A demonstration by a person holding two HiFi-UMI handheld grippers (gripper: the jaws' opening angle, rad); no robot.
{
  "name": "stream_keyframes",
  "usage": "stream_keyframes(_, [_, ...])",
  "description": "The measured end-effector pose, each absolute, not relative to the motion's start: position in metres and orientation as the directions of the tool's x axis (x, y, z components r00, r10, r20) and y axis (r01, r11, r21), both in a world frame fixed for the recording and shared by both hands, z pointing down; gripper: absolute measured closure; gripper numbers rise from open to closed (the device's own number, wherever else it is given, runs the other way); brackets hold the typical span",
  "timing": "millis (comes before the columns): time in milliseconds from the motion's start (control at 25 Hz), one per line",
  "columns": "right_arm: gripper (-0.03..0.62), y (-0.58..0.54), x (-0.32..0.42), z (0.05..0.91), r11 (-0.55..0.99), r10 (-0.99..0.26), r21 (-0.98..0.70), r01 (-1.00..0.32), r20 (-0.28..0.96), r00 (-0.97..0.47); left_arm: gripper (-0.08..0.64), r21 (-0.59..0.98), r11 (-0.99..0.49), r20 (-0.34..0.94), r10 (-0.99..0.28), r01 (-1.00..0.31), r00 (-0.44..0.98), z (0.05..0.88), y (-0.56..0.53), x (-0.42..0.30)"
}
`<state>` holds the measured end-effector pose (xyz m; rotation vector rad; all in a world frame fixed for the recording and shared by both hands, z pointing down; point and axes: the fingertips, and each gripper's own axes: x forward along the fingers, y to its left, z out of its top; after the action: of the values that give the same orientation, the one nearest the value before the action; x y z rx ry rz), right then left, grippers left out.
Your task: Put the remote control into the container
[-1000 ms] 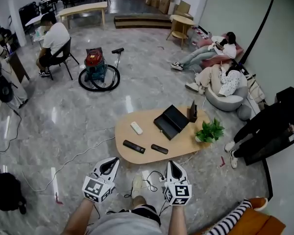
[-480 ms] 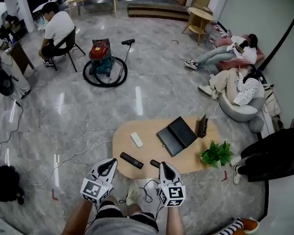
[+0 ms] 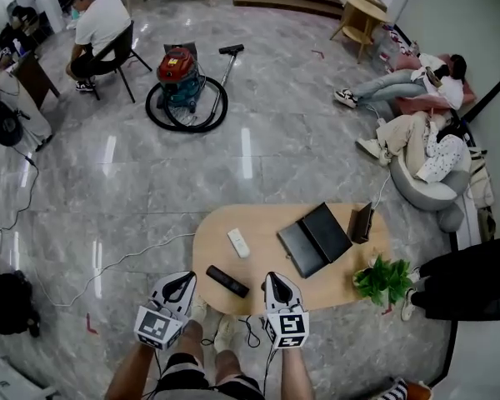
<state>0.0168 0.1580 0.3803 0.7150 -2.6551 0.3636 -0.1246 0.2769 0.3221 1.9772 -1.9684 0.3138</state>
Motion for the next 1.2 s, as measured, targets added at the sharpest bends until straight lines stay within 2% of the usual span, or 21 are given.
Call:
stream_keyframes(520, [0.581, 0.114, -0.047, 0.519, 0.821, -0.414, -0.131, -0.555, 0.534, -0.738, 0.551, 0.113, -0.076, 0.475, -0.872, -0.991, 0.121, 0.447, 0.216, -0.187])
stream_keyframes(1200, [0.581, 0.101, -0.087, 0.65, 0.852, -0.332, -0.109, -0.512, 0.643, -0.69, 0.551, 0.153, -0.021, 0.523, -0.847, -0.988, 0.099, 0.559, 0.202, -0.236])
